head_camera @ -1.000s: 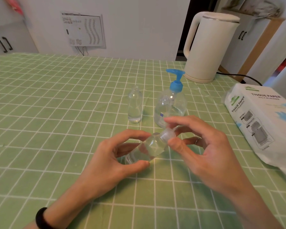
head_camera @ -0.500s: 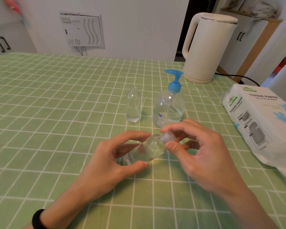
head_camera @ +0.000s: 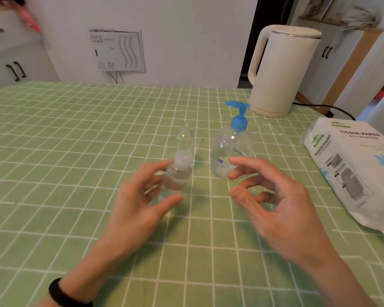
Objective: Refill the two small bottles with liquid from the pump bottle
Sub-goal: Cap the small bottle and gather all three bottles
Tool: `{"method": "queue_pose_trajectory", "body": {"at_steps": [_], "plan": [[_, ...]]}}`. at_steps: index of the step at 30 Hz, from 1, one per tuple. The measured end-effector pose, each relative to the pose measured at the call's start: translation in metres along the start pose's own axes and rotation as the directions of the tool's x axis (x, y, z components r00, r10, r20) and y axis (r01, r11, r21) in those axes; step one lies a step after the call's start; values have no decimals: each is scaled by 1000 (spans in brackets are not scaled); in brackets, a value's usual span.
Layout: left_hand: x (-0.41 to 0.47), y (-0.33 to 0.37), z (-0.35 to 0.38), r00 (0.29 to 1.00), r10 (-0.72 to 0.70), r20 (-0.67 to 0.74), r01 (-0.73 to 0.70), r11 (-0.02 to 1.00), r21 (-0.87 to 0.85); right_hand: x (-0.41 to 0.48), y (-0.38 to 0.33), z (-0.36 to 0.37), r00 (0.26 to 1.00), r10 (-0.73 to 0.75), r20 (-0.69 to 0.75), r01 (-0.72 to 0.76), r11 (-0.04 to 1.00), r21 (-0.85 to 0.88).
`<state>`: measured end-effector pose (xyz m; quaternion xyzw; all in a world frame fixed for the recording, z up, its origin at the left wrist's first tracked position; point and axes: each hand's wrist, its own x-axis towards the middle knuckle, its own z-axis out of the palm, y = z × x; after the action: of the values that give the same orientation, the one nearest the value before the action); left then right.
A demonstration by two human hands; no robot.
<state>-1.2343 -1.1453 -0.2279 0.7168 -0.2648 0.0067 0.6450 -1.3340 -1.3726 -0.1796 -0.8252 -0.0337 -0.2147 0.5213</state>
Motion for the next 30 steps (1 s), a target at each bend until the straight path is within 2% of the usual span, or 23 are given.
{"method": "queue_pose_trajectory", "body": {"at_steps": [5, 11, 14, 16, 18, 20, 21, 23, 25, 27, 30], "plan": [[15, -5, -26, 975, -94, -200, 95, 996, -5, 2, 8, -2, 998, 43, -49, -45, 999, -29], [20, -5, -33, 964, -129, -231, 141, 990, 33, 5, 15, -5, 996, 75, -54, -80, 993, -85], [19, -2, -31, 965, -121, -231, 146, 985, 92, 9, 19, -19, 986, 72, -147, -101, 976, -195], [16, 9, -29, 955, 4, -297, 75, 965, 251, 12, 28, -36, 958, 102, -268, -199, 910, -364], [15, 24, -24, 899, 297, -322, -126, 879, 460, 12, 40, -52, 912, 176, -370, -351, 800, -486], [16, 38, -8, 846, 477, -238, -297, 793, 532, 12, 51, -59, 887, 276, -371, -448, 709, -544], [17, 43, 3, 856, 482, -187, -329, 787, 521, 12, 56, -59, 883, 315, -347, -465, 684, -562], [23, 48, 25, 928, 359, -100, -267, 828, 493, 15, 63, -56, 877, 373, -302, -480, 660, -578], [30, 47, 44, 988, 151, -28, -117, 858, 499, 16, 66, -53, 872, 400, -282, -485, 634, -602], [40, 40, 55, 999, 41, 4, -36, 849, 527, 17, 69, -53, 873, 387, -298, -486, 628, -607], [52, 24, 63, 999, -28, -29, 39, 848, 529, 17, 73, -55, 875, 350, -335, -484, 658, -576]]}}
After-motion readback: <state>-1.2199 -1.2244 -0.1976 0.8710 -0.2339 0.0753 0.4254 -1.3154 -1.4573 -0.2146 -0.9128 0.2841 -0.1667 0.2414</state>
